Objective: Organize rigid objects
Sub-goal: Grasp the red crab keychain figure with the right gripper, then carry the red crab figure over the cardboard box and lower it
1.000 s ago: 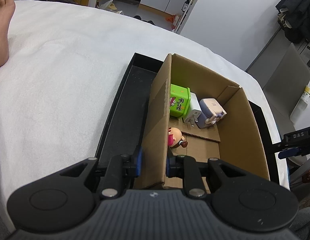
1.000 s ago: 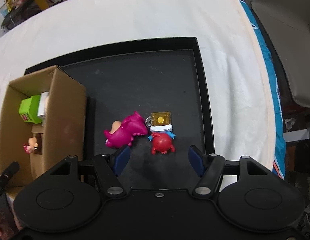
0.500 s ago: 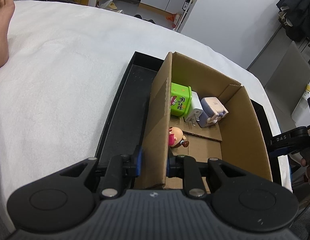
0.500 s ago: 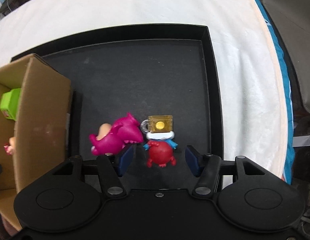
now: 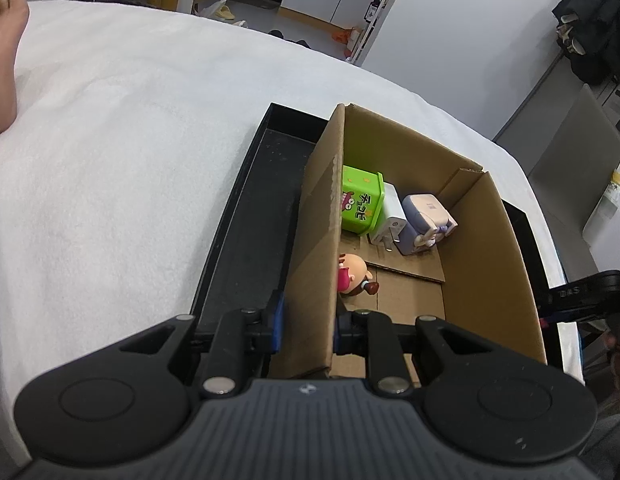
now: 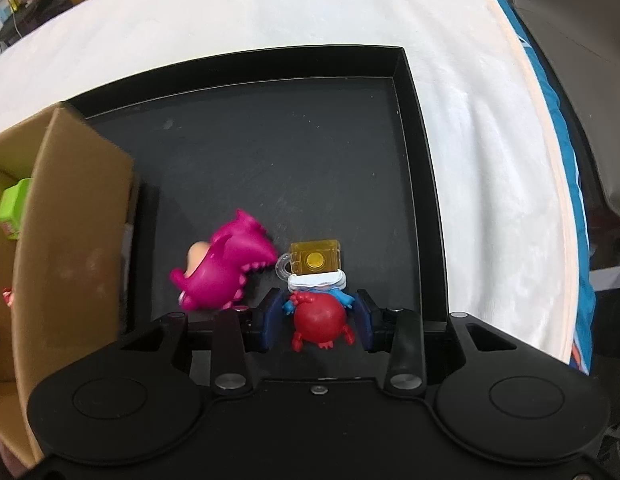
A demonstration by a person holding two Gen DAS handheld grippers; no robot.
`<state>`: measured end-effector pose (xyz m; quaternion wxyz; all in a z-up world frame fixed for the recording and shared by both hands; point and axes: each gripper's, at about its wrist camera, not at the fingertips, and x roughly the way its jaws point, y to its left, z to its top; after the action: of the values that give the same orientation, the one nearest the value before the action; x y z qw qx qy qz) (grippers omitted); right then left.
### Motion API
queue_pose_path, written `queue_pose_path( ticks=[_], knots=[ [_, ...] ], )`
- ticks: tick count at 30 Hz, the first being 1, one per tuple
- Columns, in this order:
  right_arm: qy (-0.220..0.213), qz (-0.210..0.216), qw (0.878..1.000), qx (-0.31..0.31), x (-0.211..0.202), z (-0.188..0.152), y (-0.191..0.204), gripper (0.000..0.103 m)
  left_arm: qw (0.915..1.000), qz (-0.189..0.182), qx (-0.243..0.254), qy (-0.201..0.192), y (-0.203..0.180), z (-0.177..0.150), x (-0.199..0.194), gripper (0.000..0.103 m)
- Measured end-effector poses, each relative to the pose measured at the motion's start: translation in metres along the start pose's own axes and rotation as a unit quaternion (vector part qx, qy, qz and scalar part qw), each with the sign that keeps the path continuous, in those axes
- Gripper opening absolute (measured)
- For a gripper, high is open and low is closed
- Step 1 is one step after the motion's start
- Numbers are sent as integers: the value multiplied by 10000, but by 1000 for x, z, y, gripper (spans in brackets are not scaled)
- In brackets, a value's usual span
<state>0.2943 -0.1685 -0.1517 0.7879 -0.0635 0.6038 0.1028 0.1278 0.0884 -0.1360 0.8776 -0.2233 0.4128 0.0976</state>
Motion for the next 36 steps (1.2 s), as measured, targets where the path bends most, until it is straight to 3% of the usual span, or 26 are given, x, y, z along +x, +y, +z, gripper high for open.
queue_pose_path(
  ticks=[8, 25, 36],
  knots=[
    [-250, 3, 9994, 238, -30, -10, -7, 38, 10000, 29, 28, -6, -1, -1, 0, 21],
    [-1086, 423, 9922, 438, -107, -16, -2, 38, 9999, 54, 102, -22, -3, -2, 1, 20],
    [-1316, 649, 9891, 114, -139, -9, 31, 38, 9999, 25, 136, 28, -5, -2, 1, 21]
  ],
)
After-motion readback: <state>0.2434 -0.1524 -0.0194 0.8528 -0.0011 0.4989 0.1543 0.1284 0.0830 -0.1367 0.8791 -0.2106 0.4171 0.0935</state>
